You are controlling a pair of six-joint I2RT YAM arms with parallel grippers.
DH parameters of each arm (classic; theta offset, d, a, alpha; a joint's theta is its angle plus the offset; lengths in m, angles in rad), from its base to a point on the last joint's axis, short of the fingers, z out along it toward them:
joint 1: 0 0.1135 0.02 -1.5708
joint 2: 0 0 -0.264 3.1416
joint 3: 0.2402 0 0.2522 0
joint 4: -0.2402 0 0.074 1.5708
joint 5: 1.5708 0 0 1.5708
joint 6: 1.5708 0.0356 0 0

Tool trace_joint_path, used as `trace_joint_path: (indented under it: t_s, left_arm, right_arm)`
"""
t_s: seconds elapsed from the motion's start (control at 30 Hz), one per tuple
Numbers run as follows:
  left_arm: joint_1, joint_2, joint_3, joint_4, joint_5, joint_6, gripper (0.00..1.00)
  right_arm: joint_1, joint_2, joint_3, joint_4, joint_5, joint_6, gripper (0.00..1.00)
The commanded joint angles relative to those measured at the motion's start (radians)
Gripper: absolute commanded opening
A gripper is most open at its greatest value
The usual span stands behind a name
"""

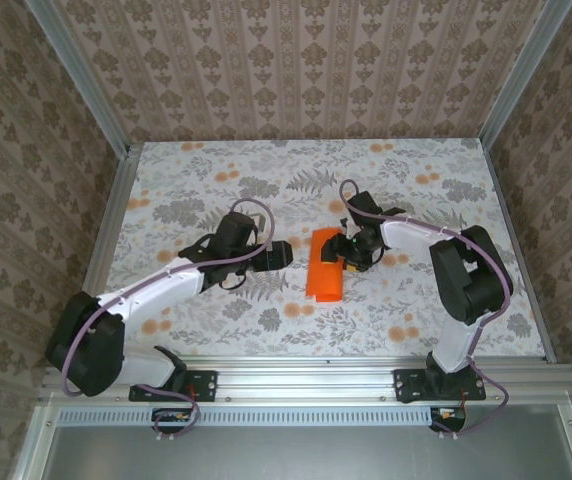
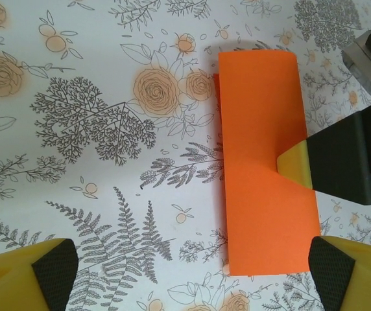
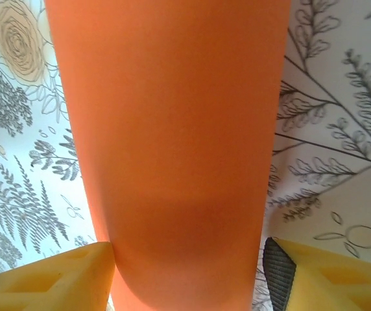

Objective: Fold a paper plane with a square sheet of paper (pick it up from the middle)
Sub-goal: Fold the square sheet of paper in half at the center of the table.

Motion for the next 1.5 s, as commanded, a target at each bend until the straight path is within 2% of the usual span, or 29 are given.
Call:
trace_joint_path:
  t_s: [0.0,0.27,0.4,0.57,0.7,0.93,1.47]
  left_arm:
    - [-0.011,0.015,0.029,0.014,0.014,0.010,0.93]
    - [-0.020,0.036,0.041,0.023,0.013,-0.008,0.84]
    - [-0.030,0.069,0.062,0.022,0.020,-0.010,0.74]
    - [-0.044,0.094,0.081,0.027,0.016,-0.020,0.70]
    - [-0.049,0.102,0.087,0.021,0.013,-0.018,0.68]
    - [-0.050,0.113,0.093,0.018,0.014,-0.016,0.66]
    - [-0.053,0.143,0.117,0.012,0.028,-0.012,0.64]
  right_arm:
    - [-0.006,-0.041,-0.005,-0.091,0.050,-0.058,0.65]
    - [-0.017,-0.051,0.000,-0.154,0.101,-0.099,0.66]
    - [-0.021,-0.051,-0.005,-0.135,0.121,-0.072,0.65]
    - [-0.021,-0.039,-0.014,-0.078,0.102,-0.023,0.65]
    - [-0.020,-0.045,-0.032,-0.028,0.065,-0.007,0.65]
    - [-0.020,-0.023,-0.025,-0.038,0.020,-0.043,0.64]
    - [-0.021,0.025,-0.009,-0.081,0.047,-0.067,0.64]
